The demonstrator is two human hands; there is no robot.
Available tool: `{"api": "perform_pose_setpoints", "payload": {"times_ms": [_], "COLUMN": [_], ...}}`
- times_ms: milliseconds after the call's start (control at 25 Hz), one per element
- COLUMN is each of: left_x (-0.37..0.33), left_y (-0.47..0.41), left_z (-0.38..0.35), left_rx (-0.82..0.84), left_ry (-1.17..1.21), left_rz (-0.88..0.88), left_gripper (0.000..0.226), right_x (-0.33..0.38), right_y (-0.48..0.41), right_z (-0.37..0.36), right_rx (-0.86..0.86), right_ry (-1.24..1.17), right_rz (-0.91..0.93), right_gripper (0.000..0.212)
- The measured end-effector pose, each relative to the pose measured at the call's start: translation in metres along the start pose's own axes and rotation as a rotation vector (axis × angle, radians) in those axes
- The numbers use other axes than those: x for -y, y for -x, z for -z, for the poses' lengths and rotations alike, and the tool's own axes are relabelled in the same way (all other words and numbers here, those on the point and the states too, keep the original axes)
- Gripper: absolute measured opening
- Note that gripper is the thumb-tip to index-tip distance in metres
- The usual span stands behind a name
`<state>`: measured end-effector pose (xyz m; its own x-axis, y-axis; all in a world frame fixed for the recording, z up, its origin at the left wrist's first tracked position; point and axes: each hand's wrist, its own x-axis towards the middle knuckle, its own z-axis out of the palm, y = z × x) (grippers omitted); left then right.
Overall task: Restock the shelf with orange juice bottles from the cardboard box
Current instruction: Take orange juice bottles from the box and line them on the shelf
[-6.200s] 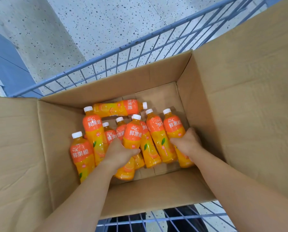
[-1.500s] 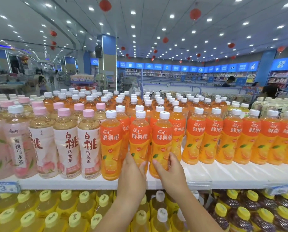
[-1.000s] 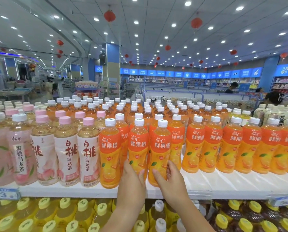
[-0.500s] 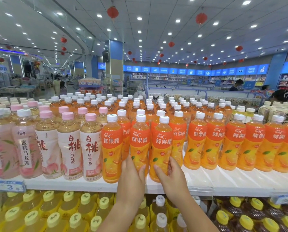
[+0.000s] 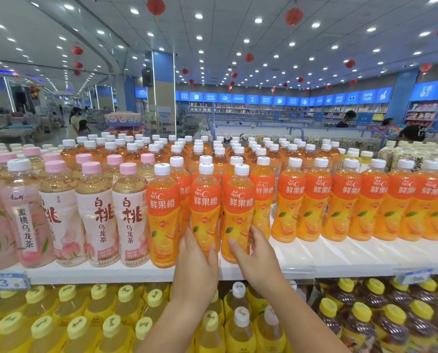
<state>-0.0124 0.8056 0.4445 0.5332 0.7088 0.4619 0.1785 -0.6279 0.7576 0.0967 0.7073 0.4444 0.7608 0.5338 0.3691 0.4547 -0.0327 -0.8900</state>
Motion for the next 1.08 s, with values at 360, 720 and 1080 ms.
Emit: {"api": "perform_pose_setpoints", "payload": {"times_ms": [360, 720, 1080], "left_x": [-0.001, -0.044, -0.144], "left_y": [0.028, 0.103, 0.277], "left_z": [0.028, 0.02, -0.059], "left_rx": [0.241, 0.58, 1.11], "left_ry": [0.204, 0.305, 0.332], "left_rz": [-0.004, -0.085, 0.011], "left_gripper": [0.051, 0.06, 0.062], "right_x": [0.028, 0.04, 0.005], "right_y": [0.057, 0.171, 0.369], "right_z": [0.013, 0.077, 0.224], "right_rx": [-0.125, -0.257, -0.553], "right_ry": [0.224, 0.256, 0.22], "right_rz": [-0.219, -0.38, -0.585], "right_gripper": [0.059, 0.05, 0.052]}}
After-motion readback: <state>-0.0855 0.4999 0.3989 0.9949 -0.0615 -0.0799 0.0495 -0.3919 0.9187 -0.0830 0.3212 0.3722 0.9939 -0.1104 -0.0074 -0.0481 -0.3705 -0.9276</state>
